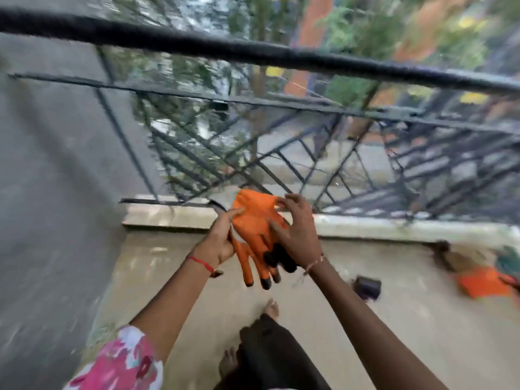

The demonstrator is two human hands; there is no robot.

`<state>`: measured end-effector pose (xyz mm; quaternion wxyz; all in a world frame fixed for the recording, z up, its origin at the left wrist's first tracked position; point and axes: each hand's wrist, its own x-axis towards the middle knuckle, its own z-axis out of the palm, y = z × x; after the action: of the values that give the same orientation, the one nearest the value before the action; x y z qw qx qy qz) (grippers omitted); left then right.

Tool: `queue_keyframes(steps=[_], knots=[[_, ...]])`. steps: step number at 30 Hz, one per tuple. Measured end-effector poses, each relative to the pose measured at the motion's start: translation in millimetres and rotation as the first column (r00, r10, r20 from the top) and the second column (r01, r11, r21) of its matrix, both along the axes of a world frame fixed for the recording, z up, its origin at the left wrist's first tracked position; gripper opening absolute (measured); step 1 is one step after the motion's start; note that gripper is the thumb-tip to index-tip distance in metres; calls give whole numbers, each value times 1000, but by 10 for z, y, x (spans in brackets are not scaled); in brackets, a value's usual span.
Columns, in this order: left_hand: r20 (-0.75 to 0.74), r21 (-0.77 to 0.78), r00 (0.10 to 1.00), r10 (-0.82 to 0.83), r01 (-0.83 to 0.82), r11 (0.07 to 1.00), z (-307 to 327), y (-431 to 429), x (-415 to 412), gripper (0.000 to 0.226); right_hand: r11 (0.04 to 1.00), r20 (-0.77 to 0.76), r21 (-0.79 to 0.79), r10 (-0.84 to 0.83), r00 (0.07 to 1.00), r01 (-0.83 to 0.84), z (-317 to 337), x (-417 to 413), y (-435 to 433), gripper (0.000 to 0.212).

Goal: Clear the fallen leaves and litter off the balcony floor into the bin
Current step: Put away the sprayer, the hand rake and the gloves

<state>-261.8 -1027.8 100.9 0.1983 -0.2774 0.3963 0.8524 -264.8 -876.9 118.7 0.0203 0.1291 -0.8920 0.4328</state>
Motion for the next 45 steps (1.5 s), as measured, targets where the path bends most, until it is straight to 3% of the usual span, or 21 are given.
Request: queue_keyframes(steps=[2,4,7,11,14,19,23,25,29,33,35,38,41,45], knots=[[-7,-11,988,-152,152,988,-63,409,-61,22,987,97,-3,-160,982,161,-76,63,452,65],[11,-7,952,-305,305,952,-114,858,-61,23,935,285,-136,-281,916,329,-170,207,891,64],[54,-65,851,-522,525,849,-227,1466,-30,26,778,556,-303,-324,765,550,-343,528,1450,58],[93,-97,744,-662,669,737,-343,2244,114,31,502,721,-397,-347,599,768,-509,1011,2043,50],[71,-51,662,-746,750,660,-367,2887,267,32,285,763,-432,-390,515,856,-517,1345,2508,34],[-33,-48,520,-854,852,521,-344,3899,538,13,35,780,-421,-497,381,906,-522,1711,3414,17],[-93,-176,215,-972,957,228,-407,4634,741,32,-129,765,-394,-595,247,910,-496,1995,4117,14],[-103,-250,145,-984,954,166,-467,5016,847,43,-195,744,-398,-640,192,896,-482,2117,4470,15],[-106,-320,163,-981,928,189,-481,5674,1044,26,-202,681,-370,-723,117,907,-552,2266,5045,14],[-107,-342,104,-989,930,135,-534,6178,1018,57,-146,644,-380,-751,148,913,-661,2249,5440,8],[-79,-359,85,-993,927,108,-619,6469,910,53,-131,625,-376,-767,146,917,-736,2181,5683,9],[-88,-341,163,-983,922,183,-756,6957,717,19,-184,630,-383,-769,110,905,-845,2048,6128,13],[-132,-368,223,-966,894,257,-874,7548,432,22,-213,612,-350,-789,51,912,-888,1882,6756,15],[-110,-389,170,-979,899,200,-926,8357,-33,28,-246,554,-311,-832,-36,918,-788,1567,7771,20]])
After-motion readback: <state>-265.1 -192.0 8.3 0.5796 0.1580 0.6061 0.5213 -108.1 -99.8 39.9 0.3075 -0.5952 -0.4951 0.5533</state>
